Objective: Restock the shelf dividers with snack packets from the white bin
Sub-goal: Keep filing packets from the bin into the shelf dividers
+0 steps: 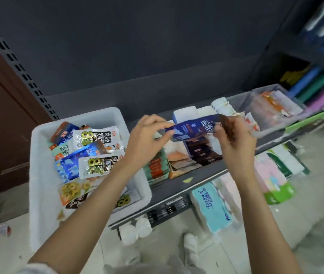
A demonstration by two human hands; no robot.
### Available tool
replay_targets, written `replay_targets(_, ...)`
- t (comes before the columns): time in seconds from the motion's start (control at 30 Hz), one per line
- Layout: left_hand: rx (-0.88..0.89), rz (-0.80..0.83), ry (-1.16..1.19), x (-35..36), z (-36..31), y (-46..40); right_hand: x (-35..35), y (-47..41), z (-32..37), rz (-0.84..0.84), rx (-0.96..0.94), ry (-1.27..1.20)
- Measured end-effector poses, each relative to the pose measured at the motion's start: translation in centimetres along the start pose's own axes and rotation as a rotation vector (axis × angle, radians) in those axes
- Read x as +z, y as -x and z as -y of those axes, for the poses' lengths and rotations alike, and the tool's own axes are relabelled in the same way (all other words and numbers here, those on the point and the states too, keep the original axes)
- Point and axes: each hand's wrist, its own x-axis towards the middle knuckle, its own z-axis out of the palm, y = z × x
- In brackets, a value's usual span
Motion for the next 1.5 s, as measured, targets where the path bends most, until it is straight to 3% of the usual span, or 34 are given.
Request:
replay_targets(0.13,-0.079,0.022,-0.025,5.4,-0.2,-3.8,-2.1,-4.2,-5.0,0.024,-0.082,0.122)
replay_targets(0.4,-0.269,-0.001,-0.488,11.5,1.1,-5.9,0.0,-8.0,-12.0,0.228,-0.270,0.014)
replay_targets(0.6,-0.341,-0.039,-0.537,12.3,0.1,-5.5,4.3,-9.4,-13.9,0.464,-0.592,0.290)
replay_targets(0.87,-0.285,0.187,-0.556,13.0,-0.3,-4.5,6.6,-9.3,-15.2,0.627,-0.664,0.514)
replay_targets(1.1,-0.278,0.311,-0.603,13.2,-0.1,-2.8,3.7,-8.4,-14.3,0.685,-0.608,0.345)
replay_targets(1.23,-0.277,0.049,-0.552,10.2,-0.6,-0.2,2.7,-8.7,-9.6,0.675,-0.497,0.054)
replay_targets(1.37,-0.323,-0.249,-0.505,4.2,-0.8,5.0,4.6,-6.2,-3.2,0.785,-0.503,-0.142)
replay_targets(1.5,-0.566,-0.316,-0.483,-2.6,2.2,11.5,9.7,-2.0,2.1,1.018,-0.589,-0.092)
